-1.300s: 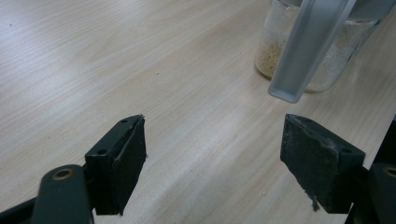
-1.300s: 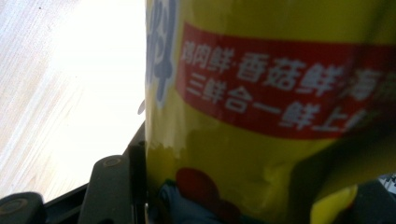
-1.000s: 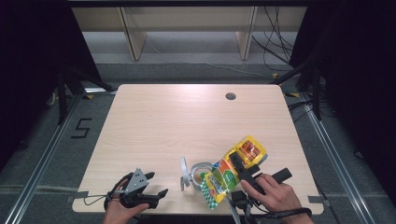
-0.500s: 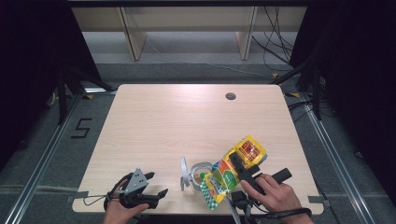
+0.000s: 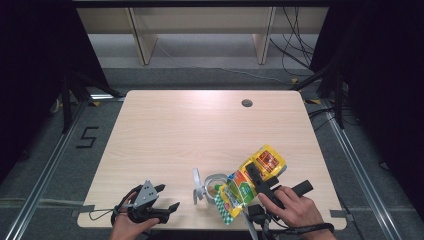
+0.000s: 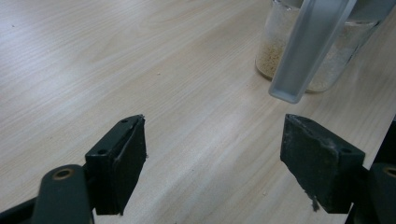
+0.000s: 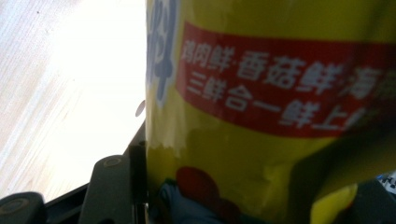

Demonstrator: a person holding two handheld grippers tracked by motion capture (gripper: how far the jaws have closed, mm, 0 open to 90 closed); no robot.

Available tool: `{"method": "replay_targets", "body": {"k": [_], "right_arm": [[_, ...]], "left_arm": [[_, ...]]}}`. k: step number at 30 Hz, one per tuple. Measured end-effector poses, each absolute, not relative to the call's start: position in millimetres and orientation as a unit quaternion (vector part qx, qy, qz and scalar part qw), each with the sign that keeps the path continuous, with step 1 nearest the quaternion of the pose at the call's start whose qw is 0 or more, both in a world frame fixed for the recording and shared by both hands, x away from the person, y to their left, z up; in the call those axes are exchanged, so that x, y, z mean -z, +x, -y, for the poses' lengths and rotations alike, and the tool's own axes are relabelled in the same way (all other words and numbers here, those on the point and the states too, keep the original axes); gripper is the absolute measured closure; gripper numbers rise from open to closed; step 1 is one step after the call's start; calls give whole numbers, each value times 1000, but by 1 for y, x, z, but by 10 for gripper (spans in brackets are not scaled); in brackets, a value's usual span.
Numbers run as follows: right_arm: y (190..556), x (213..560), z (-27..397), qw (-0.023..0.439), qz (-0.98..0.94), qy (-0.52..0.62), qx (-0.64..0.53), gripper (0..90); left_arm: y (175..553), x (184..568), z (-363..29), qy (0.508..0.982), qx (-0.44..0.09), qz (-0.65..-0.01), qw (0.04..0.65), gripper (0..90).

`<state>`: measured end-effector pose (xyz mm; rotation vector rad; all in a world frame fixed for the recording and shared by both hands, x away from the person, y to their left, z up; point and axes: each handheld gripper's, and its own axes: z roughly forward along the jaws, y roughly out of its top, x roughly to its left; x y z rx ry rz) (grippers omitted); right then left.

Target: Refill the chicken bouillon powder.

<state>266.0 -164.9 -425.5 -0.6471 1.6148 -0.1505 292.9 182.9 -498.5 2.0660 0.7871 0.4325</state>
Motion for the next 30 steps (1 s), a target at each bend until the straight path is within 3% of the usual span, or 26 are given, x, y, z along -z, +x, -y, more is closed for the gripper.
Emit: {"method": "replay_targets", "body": {"k": [30], "right_arm": [[266,426,167,640,-712,-279,67,438]], "left_arm": [[290,502,-177,821,-157,-329,439,224]]}}
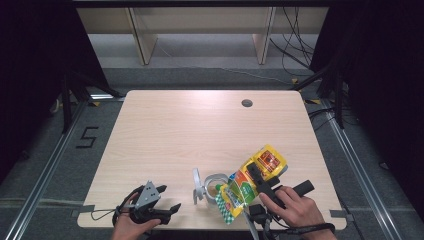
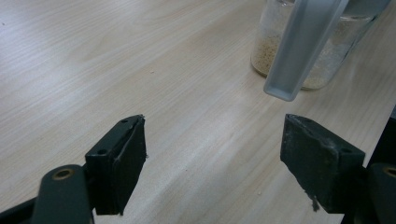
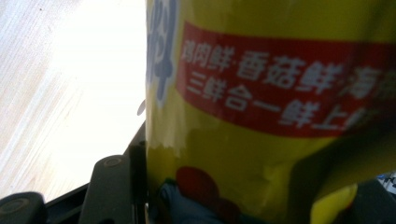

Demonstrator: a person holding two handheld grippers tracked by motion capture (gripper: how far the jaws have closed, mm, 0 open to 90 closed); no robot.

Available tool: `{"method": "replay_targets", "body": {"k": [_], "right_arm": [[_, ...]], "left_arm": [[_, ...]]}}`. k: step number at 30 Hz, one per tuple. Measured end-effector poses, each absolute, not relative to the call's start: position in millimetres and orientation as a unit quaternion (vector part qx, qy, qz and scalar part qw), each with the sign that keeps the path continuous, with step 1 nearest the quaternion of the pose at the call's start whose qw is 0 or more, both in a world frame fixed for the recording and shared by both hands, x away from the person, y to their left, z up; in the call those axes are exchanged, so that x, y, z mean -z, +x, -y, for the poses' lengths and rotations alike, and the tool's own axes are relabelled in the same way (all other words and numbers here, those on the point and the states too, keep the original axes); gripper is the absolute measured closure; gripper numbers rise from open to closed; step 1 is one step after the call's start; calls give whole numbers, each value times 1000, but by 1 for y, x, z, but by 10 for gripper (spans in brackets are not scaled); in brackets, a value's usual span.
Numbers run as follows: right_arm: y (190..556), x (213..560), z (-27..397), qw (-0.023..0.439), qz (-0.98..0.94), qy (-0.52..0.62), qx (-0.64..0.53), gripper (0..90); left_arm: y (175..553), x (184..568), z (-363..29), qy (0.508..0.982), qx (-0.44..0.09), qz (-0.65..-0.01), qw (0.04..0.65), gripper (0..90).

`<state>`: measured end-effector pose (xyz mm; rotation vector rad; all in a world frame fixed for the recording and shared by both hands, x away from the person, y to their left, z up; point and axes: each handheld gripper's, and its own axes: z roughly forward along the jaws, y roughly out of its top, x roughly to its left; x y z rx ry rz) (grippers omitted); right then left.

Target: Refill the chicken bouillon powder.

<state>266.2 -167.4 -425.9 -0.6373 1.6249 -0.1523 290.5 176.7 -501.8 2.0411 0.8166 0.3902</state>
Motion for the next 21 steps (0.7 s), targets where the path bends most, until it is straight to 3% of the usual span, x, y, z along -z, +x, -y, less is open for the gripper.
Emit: {"method": "replay_targets", "body": {"k": [21], "right_arm": [[267,426,169,640,-715,-274,62,439]], "left_arm": [[291,502,-177,823,-159,-327,437,224]]}}
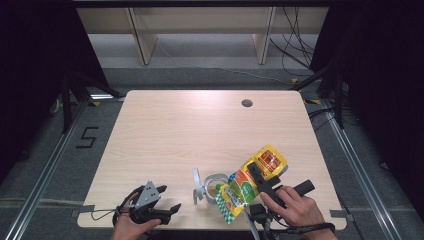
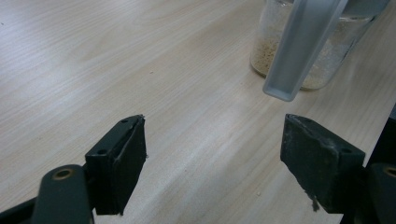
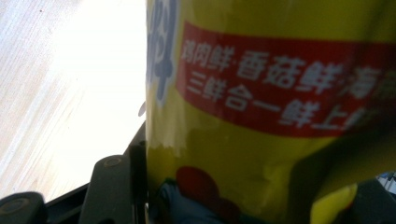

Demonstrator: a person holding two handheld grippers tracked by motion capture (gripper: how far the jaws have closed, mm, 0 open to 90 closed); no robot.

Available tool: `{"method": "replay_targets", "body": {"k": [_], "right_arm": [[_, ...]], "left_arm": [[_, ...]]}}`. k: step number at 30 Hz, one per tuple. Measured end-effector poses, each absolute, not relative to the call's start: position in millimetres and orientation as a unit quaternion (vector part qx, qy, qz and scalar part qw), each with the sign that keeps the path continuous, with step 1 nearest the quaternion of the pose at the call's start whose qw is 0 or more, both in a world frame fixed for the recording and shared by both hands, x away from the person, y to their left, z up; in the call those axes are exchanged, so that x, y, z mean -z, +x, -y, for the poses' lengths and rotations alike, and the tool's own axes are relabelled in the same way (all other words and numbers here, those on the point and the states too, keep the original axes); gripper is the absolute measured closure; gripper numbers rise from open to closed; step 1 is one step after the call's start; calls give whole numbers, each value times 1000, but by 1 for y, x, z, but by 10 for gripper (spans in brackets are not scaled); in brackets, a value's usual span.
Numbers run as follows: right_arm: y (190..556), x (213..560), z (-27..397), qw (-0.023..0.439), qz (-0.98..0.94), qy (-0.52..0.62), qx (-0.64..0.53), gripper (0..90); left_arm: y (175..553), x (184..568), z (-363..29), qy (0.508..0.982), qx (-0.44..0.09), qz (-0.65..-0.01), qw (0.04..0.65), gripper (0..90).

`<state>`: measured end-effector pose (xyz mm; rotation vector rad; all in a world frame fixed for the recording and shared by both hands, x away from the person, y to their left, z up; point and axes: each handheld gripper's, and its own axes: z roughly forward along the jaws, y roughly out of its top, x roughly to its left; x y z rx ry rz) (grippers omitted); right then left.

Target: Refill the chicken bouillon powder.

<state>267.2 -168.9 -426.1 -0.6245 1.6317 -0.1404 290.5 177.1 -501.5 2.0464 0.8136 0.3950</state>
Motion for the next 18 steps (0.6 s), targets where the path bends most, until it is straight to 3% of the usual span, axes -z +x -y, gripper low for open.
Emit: {"method": "replay_targets", "body": {"k": [18], "right_arm": [[265,428,167,643,-711,-278,61,439]], "left_arm": [[291,501,-178,825,-161,-325,433,224]]}}
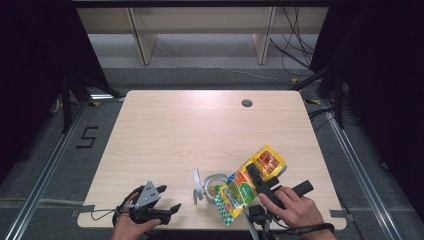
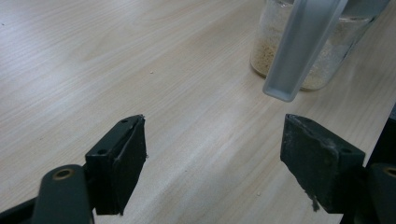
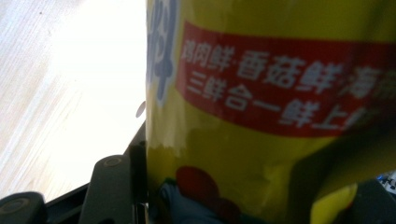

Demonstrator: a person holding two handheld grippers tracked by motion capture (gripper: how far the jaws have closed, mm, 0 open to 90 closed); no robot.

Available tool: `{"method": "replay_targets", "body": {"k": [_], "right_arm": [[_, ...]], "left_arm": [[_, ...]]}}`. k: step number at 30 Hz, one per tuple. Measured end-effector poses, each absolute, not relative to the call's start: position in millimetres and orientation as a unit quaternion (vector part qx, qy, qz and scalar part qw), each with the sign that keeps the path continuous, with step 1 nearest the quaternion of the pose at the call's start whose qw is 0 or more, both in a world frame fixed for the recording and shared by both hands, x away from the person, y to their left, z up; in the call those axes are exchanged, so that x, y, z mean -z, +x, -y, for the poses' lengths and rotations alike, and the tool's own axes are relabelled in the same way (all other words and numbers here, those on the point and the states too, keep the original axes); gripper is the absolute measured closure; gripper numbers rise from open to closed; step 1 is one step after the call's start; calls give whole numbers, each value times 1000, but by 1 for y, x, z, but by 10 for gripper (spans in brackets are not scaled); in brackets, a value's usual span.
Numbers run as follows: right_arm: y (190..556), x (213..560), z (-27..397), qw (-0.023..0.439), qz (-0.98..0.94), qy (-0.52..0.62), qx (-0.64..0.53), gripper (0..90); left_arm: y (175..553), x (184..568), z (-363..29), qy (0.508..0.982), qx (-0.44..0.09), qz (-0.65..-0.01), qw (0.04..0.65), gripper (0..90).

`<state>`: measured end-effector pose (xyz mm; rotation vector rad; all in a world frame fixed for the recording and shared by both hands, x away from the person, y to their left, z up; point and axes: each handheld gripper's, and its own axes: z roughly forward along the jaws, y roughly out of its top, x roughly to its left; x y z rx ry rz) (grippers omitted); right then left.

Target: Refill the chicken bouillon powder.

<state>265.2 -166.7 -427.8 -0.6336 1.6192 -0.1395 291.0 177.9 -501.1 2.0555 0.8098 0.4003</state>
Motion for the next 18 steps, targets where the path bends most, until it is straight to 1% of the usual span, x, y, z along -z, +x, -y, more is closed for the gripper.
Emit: {"method": "replay_targets", "body": {"k": [2,6,7,10,12,14,16,17,18], "right_arm": [[266,427,167,642,-711,-281,62,439],[266,426,168,642,-710,-282,65,439],[266,426,168,642,-709,-283,65,439],[266,427,167,642,-709,-283,65,439],[266,427,168,643,-708,-284,64,439],[265,429,167,644,-710,-278,65,439],[264,430,167,646,-711,-272,58,440],[264,429,166,644,-709,-282,59,440],[264,430,166,646,-711,-272,57,441]], "left_arm": [[291,501,-178,828,-162,-324,429,224],[291,501,-177,821,-160,-327,440,224],[292,501,-179,826,-173,-317,434,224],[291,501,-178,823,-170,-320,437,224],[292,500,-179,830,-167,-314,430,224],[291,501,-178,826,-162,-324,431,224],[292,500,-179,833,-167,-310,427,224],[292,500,-179,833,-170,-310,425,225],[291,501,-178,824,-160,-327,434,224]]}}
